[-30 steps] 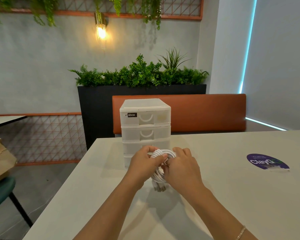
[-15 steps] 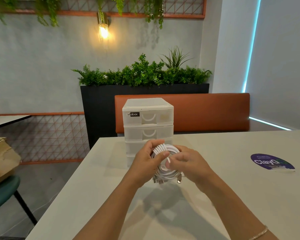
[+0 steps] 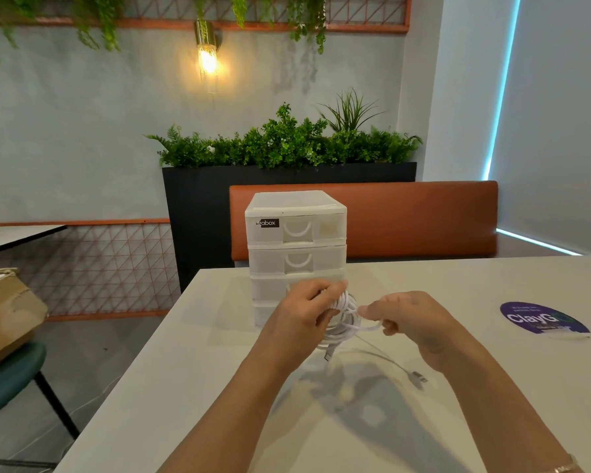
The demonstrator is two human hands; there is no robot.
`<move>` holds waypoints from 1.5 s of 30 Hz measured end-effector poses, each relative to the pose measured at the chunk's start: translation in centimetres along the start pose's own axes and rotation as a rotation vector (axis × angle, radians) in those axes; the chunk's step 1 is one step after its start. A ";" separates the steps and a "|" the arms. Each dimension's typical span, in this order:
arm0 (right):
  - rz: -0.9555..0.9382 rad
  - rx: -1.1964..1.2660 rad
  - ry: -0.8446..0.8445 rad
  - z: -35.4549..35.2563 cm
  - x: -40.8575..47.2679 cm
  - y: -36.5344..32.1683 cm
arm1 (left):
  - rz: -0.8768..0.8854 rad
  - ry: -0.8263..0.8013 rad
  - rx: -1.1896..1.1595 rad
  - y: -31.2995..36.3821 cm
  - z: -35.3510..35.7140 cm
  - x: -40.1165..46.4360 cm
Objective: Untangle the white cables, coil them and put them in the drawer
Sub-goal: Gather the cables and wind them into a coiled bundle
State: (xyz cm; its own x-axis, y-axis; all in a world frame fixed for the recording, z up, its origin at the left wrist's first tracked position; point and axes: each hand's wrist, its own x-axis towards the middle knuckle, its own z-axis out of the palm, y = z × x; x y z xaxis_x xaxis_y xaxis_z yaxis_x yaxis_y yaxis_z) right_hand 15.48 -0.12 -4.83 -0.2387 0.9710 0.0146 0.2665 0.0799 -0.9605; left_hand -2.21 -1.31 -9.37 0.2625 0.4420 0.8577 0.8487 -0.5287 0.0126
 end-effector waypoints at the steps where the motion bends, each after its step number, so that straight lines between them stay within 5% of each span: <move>1: -0.021 0.044 -0.021 -0.4 0.0 0.0 | 0.031 0.024 0.017 0.1 0.2 0.1; 6: -0.081 0.370 -0.312 -1.8 -0.4 0.4 | 0.111 0.068 0.045 0.6 0.5 0.3; 12: -0.018 0.228 -0.522 -3.3 -0.9 0.8 | 0.087 -0.040 0.100 -0.5 -0.1 -0.4; 18: -0.327 -0.325 0.096 -3.8 0.4 1.0 | 0.012 -0.185 0.048 -1.2 -0.1 -0.5; 23: -0.757 -0.419 0.453 -3.4 1.5 2.0 | -0.101 -0.283 -0.064 0.6 -0.1 -0.3; 27: -0.886 -0.419 0.606 -3.3 2.3 2.3 | -0.115 -0.340 -0.187 2.8 -0.3 0.1; 33: -0.460 -0.297 0.386 -2.9 2.3 2.5 | -0.339 -0.271 -0.569 5.5 -1.5 1.2; 40: -0.178 -0.144 0.121 -1.5 2.2 2.5 | -0.395 -0.263 -0.494 5.3 -2.1 1.6; 45: -0.109 -0.552 0.022 -1.2 3.1 3.7 | -0.453 -0.193 -0.412 4.8 -2.4 1.8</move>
State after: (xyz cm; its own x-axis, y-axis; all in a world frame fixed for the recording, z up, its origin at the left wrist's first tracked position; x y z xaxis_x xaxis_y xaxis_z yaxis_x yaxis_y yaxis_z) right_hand 16.82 3.48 -7.98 -0.2745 0.9544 0.1171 0.6919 0.2806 -0.6652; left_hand 1.21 -4.75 -6.49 0.0298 0.7889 0.6138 0.6590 -0.4772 0.5813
